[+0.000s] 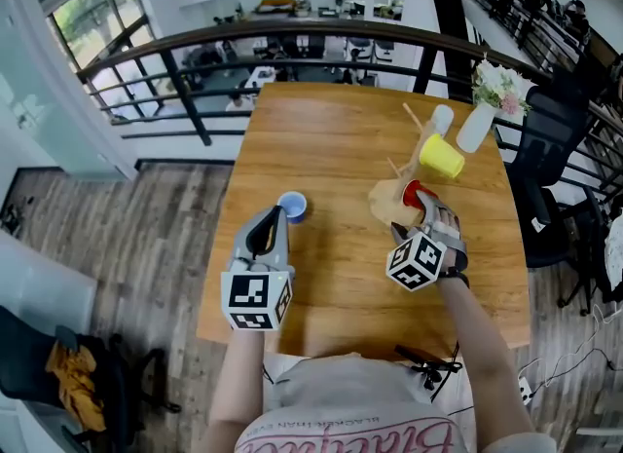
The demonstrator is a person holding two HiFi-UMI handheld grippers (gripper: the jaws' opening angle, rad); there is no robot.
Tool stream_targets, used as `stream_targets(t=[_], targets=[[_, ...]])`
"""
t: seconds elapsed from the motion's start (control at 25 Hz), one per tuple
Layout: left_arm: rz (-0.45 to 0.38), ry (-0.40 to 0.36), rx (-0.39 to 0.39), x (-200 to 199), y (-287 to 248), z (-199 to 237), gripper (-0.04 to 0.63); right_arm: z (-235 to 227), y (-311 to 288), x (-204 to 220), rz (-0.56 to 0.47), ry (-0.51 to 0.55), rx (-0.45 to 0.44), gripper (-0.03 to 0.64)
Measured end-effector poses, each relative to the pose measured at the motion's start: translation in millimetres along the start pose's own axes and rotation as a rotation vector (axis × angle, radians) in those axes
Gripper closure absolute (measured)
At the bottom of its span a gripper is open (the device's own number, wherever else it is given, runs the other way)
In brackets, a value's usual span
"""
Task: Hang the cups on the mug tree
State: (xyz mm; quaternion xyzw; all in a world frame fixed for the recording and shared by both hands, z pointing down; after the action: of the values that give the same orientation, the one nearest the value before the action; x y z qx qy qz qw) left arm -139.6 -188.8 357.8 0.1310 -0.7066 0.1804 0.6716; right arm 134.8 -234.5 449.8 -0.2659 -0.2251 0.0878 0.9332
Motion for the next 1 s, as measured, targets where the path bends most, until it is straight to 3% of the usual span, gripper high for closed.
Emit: stream_targets(t=[0.36,0.72,1.0], targets=[[0.006,0.002,-0.035,4,18,11,0.581,20,24,-48,-0.216,-0.301,-0.145,0.242],[0.013,0.008,-0.077,8,35,26,0.581,41,21,-69,-0.334,-0.675,-0.332,0.243],[0.026,0.023,-0.122,14,54,44,0.581,73,10,-90,-0.338,-0.707,-0.391,0.244]])
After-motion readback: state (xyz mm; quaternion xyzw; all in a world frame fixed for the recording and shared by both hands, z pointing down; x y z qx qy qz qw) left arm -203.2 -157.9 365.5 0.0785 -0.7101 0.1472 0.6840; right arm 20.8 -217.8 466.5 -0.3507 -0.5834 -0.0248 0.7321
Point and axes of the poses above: the fingertips, and each gripper's own axes: y backward along the fingers, z to its left, x out of its underside, the point moved 6 cm from there along y, backward along the fingers, and after that the axes turned 3 degrees about z, right-handed, at the moved point
